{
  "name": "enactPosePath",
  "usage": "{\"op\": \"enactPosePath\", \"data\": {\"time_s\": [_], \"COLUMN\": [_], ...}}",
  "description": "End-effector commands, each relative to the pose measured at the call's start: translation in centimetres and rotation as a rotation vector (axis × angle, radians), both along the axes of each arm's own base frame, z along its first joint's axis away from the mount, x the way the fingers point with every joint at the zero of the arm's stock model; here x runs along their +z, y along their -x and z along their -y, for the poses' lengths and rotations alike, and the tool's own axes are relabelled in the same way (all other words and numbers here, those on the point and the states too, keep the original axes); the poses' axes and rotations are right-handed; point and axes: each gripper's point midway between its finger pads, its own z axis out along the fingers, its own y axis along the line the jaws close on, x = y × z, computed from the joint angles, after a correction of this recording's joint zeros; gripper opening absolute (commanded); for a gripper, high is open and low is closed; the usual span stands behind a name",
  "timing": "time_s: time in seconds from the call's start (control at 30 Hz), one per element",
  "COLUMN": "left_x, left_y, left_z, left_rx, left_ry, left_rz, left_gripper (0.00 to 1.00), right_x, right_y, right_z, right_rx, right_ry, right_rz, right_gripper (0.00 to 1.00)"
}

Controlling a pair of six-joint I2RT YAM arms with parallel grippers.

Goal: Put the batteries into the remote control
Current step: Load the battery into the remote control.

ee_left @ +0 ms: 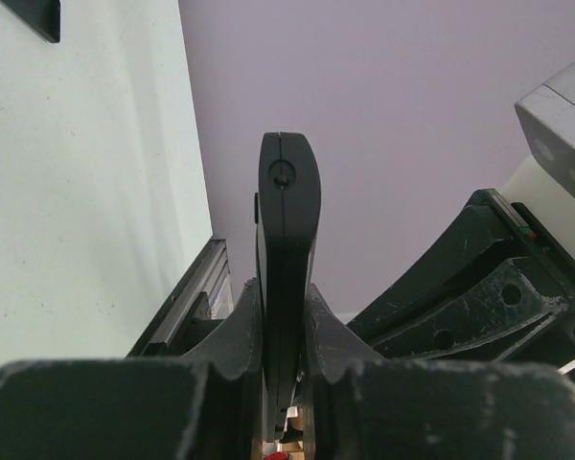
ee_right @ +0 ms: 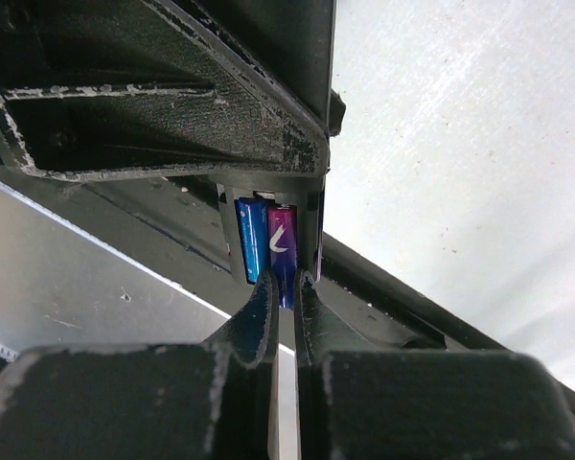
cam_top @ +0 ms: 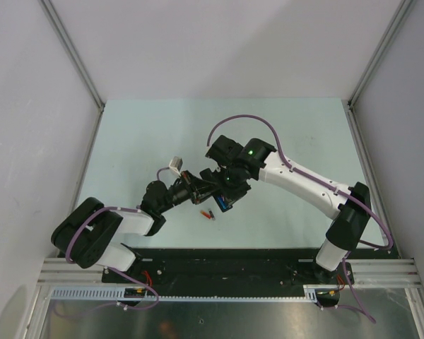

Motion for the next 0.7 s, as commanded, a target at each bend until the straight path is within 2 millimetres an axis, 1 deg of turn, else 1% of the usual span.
{"op": "enactPosePath", "data": {"time_s": [0.0,0.2,0.53,0.63,0.67], "left_x": [10.6,10.7,10.8,10.6,10.5], "left_y": [5.7,6.2,5.7,5.5,5.4], "left_z": [-0.2,-0.2,-0.1,-0.1,-0.1], "left_rx": [-0.215,-0.243,-0.235,-0.228,-0.222], "left_ry": [0.266,0.281,0.295,0.294,0.293], "left_rz": [0.363,0.384,0.374,0.363,0.357], "left_gripper": [0.00,0.00,0.00,0.00,0.00], "right_x": [0.1,0.5,0.6,0.7,0.7], "right_y": [-4.6,-4.7,-4.5,-4.5,-4.5], "right_z": [0.5,0.6,1.4,1.4,1.4], "right_rx": [-0.037,0.000,-0.005,-0.007,-0.009], "right_ry": [0.036,0.035,0.044,0.043,0.043], "right_rz": [0.174,0.196,0.219,0.218,0.218], "right_gripper": [0.00,0.00,0.00,0.04,0.07]}}
